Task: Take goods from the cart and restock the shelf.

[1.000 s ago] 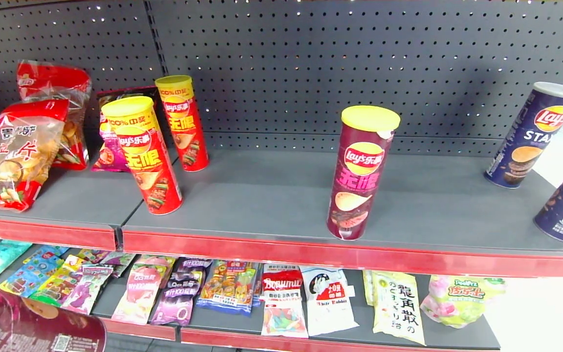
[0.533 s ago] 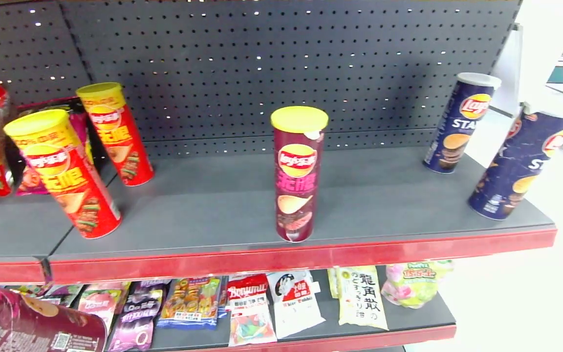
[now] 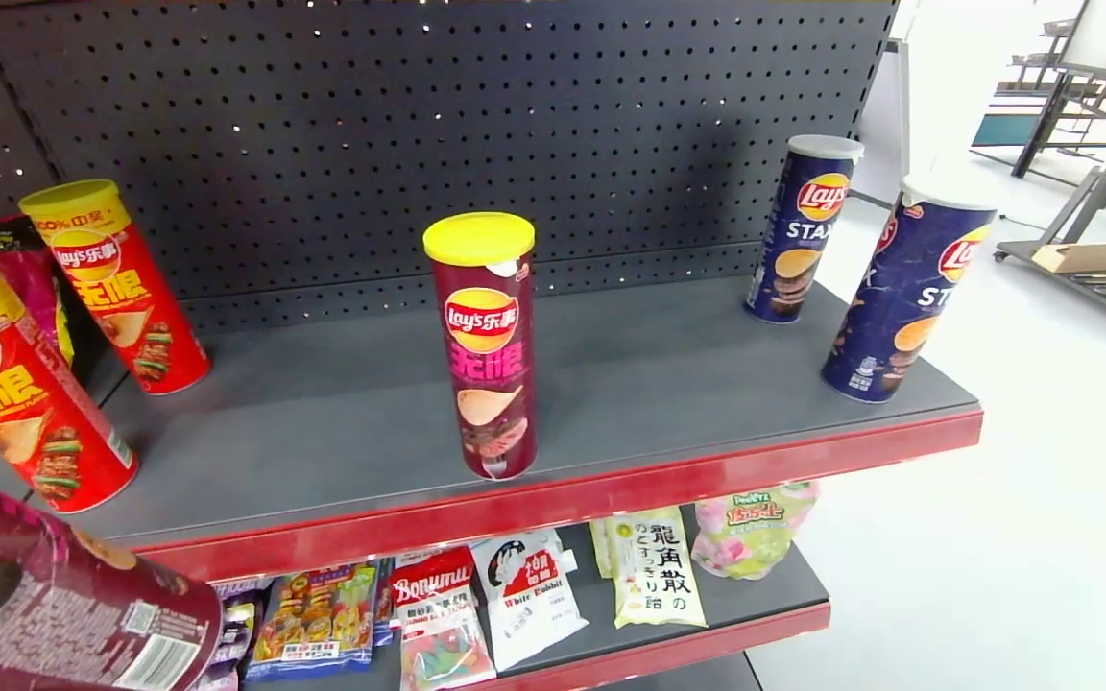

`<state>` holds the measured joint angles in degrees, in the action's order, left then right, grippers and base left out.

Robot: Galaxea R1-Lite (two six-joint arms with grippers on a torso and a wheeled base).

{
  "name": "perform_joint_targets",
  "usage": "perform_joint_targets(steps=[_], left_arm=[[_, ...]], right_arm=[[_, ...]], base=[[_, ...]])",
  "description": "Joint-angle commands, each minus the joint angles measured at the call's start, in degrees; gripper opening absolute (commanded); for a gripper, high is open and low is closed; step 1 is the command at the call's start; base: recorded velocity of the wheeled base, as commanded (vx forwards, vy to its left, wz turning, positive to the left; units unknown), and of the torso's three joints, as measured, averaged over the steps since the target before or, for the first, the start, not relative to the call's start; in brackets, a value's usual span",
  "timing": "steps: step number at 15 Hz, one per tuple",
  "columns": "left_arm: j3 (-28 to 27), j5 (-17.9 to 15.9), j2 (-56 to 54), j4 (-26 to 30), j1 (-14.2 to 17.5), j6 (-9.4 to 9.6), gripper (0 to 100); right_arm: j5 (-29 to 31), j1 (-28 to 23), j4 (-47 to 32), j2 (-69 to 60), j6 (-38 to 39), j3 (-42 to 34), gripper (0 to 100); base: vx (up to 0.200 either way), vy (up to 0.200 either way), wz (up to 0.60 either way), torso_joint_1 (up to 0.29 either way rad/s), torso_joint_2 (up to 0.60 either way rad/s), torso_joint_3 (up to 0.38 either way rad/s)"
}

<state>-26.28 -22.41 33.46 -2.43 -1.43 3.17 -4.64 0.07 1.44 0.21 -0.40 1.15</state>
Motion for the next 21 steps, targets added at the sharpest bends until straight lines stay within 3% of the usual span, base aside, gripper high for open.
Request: perform_joint_targets(steps=[1, 3, 11, 18, 21], left_arm=[[-2.7, 0.0, 12.2, -4.4, -0.1, -0.09, 0], [-2.7, -0.1, 17.3, -9.4, -0.3, -0.01, 0], [-5.5, -0.4, 35.5, -27.9, -5.6, -0.36, 0], [-19.1, -1.9, 51.7, -31.3, -7.2, -0.53, 0], [-22.3, -2.0, 56.9, -31.3, -8.4, -0.27, 0]], right_arm=[[0.3, 0.0, 1.7, -0.1, 0.8, -1.1, 100], [0.4, 0.2, -2.4, 0.3, 0.6, -0.9, 100], [3.6, 0.0, -1.5, 0.0, 0.8, -1.1, 100], [3.6, 0.1, -1.5, -0.1, 0.8, -1.1, 100], [3.6, 0.1, -1.5, -0.1, 0.8, -1.1, 100]], base=[[0.000, 0.000, 0.00, 0.000, 0.00, 0.000], [0.000, 0.000, 0.00, 0.000, 0.00, 0.000], [0.000, 0.000, 0.00, 0.000, 0.00, 0.000], [0.000, 0.000, 0.00, 0.000, 0.00, 0.000], [0.000, 0.000, 0.00, 0.000, 0.00, 0.000]])
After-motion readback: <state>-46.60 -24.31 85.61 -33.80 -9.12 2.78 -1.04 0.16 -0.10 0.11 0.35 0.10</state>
